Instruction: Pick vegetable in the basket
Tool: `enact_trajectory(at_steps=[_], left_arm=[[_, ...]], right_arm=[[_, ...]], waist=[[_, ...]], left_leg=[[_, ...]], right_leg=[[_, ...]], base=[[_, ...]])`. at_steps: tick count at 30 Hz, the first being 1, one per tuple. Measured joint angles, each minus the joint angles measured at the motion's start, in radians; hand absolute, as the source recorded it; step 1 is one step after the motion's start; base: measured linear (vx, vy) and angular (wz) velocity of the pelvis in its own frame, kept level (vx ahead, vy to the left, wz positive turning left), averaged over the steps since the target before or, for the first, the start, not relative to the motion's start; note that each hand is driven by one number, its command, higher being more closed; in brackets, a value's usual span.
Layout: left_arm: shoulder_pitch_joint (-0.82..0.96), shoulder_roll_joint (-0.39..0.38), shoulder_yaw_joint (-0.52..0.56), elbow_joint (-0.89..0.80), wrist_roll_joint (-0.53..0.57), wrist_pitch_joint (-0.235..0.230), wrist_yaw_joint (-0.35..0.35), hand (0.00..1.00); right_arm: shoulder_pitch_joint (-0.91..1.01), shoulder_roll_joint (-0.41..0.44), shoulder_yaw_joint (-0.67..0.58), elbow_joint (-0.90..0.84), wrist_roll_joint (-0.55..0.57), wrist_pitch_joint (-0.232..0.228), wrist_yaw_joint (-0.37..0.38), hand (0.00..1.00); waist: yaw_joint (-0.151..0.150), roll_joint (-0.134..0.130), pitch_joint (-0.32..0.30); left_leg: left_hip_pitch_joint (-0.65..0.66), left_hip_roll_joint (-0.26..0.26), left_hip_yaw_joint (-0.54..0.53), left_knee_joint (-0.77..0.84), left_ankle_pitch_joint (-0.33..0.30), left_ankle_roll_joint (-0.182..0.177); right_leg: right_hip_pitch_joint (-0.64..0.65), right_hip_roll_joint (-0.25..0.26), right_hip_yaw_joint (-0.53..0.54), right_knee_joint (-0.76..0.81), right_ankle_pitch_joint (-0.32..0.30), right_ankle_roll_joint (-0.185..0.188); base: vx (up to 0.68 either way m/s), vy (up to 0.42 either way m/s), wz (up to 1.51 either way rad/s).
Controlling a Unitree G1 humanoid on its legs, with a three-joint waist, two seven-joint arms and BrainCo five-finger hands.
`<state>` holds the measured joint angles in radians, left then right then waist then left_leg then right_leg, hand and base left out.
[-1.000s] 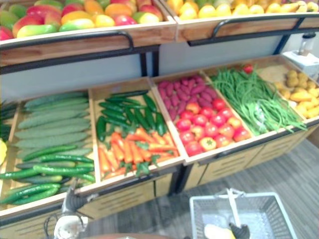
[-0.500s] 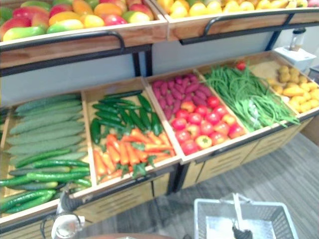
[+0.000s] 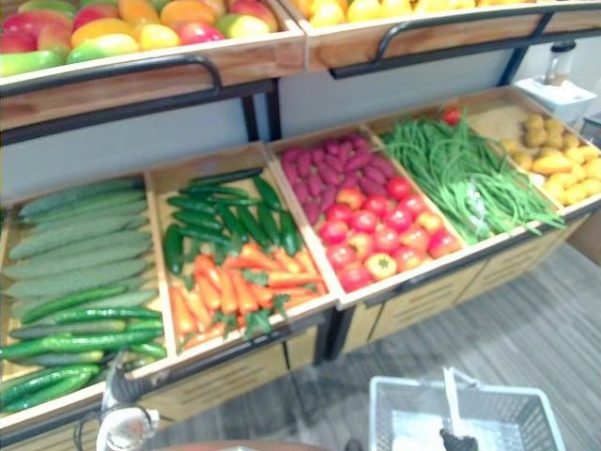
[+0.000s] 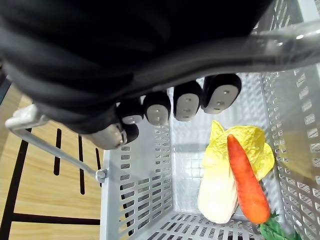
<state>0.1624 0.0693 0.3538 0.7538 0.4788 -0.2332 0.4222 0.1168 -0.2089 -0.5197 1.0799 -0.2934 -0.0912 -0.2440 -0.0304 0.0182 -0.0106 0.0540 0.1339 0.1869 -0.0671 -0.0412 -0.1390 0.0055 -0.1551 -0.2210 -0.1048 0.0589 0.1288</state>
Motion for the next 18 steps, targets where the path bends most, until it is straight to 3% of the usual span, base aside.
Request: enact_trajectory(at_steps=[4,7,18], left_arm=[[-0.001,-0.047,0.043,-0.075,-0.01,0.043,0.065,0.0],[0.015,-0.069,0.043,-0.144,-0.045,0.065,0.094,0.0],[0.124,-0.081,-0.006,-0.323,-0.046,0.062,0.041,0.0]], right_arm=[[-0.006,0.015,-0.023,0.0,0.021,-0.003,-0.009,1.0],[-0.003,0.032,-0.025,-0.002,0.037,-0.003,-0.023,1.0],[0.037,0.095,-0.01,-0.095,0.037,-0.006,-0.031,1.0]], waist=[[-0.021,-0.009,0.023],[-0.022,-0.022,0.04],[-0.016,-0.041,0.065]], left_leg=[[0.001,0.002,-0.012,0.001,0.001,0.002],[0.002,0.003,-0.014,0.001,0.003,0.007],[0.021,0.0,-0.013,0.004,-0.004,0.013]], right_leg=[[0.014,0.001,-0.017,0.0,-0.004,-0.004],[0.017,0.002,-0.02,0.001,-0.001,0.001],[0.02,-0.01,-0.032,0.054,-0.032,0.003]], base=[[0.02,-0.007,0.08],[0.03,-0.004,0.04],[0.01,0.004,0.02]])
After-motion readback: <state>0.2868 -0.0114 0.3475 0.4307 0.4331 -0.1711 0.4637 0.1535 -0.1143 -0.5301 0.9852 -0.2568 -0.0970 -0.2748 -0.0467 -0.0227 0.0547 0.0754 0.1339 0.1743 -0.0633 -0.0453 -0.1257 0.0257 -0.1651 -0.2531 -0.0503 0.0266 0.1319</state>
